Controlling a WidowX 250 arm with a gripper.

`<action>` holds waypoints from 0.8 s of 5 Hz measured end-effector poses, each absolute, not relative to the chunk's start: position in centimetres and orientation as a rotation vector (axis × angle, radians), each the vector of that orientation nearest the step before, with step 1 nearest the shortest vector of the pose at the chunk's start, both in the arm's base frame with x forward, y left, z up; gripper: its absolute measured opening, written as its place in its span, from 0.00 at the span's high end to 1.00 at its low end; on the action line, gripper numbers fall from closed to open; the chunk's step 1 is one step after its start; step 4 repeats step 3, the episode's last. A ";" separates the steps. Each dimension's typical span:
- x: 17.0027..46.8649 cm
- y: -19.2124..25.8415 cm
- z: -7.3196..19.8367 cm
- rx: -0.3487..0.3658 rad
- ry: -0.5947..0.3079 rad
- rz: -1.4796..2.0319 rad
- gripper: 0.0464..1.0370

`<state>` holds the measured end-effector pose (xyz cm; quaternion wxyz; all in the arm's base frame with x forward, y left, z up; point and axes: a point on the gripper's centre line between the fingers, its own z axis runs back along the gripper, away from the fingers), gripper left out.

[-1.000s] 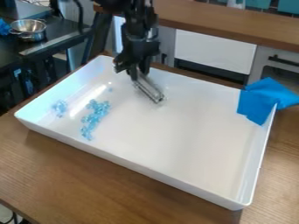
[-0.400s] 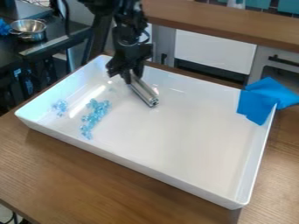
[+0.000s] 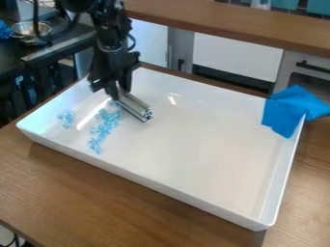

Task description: Sweep into pile

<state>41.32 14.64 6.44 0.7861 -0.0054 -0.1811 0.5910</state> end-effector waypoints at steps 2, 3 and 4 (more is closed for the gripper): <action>37.4 14.5 6.2 0.021 -0.395 1.318 0.71; 35.1 14.2 6.3 0.041 -0.434 1.274 0.71; 35.1 14.2 6.3 0.041 -0.434 1.274 0.71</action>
